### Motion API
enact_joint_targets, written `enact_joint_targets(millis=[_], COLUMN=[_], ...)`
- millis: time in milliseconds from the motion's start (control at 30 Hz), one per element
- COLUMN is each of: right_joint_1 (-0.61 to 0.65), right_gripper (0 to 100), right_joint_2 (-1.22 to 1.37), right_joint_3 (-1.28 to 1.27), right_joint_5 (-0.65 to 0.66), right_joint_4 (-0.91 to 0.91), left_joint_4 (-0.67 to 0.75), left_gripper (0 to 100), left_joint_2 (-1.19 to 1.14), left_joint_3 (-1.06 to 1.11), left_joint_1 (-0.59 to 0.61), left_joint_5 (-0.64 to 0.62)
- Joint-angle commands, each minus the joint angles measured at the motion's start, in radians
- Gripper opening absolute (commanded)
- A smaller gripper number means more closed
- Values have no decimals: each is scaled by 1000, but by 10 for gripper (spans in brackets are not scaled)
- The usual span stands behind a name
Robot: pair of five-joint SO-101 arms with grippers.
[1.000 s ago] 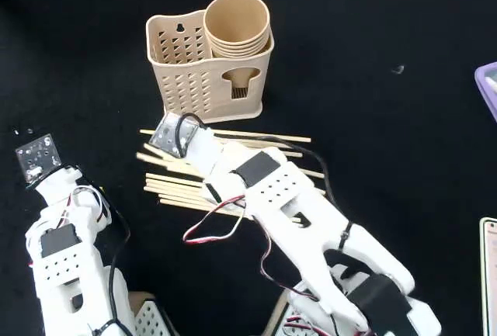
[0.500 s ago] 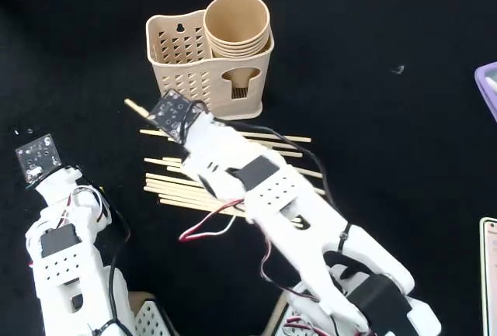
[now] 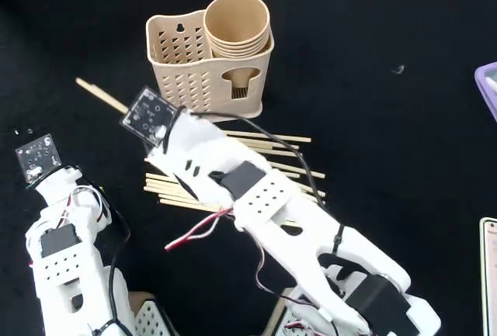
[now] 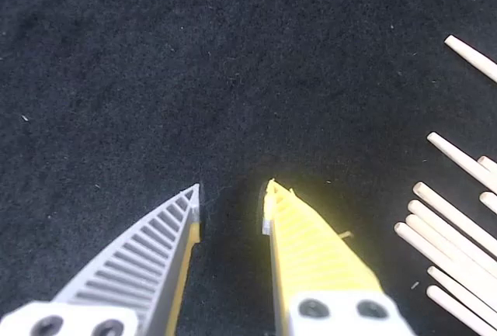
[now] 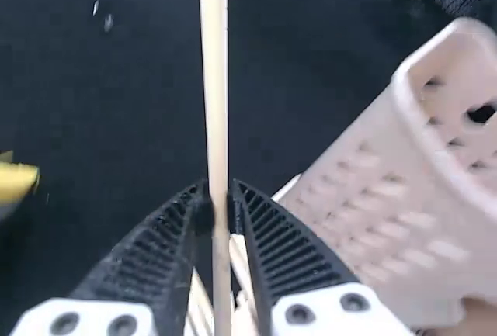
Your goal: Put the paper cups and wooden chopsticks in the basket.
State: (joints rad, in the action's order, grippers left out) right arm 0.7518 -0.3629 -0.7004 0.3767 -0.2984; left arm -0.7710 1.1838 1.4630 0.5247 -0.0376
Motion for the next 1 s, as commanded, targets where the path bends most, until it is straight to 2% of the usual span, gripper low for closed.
enact_joint_targets(millis=[0,100,267,367,567,967], right_joint_1=[11,11,-11,-66,-190,-204], right_gripper=[11,11,11,11,11,11], right_joint_2=[-56,-56,-48,-44,91,383], right_joint_3=[147,234,371,447,559,746], right_joint_5=[-8,-37,-209,-262,-275,-275], right_joint_4=[25,25,32,35,201,241], left_joint_4=[17,17,54,58,58,58], left_gripper=[145,145,145,145,145,145], left_joint_2=[15,15,15,15,15,15], left_joint_3=[-67,-65,-45,-42,-42,-41], left_joint_1=[5,4,1,1,-1,-1], left_joint_5=[0,0,-3,-3,-3,0])
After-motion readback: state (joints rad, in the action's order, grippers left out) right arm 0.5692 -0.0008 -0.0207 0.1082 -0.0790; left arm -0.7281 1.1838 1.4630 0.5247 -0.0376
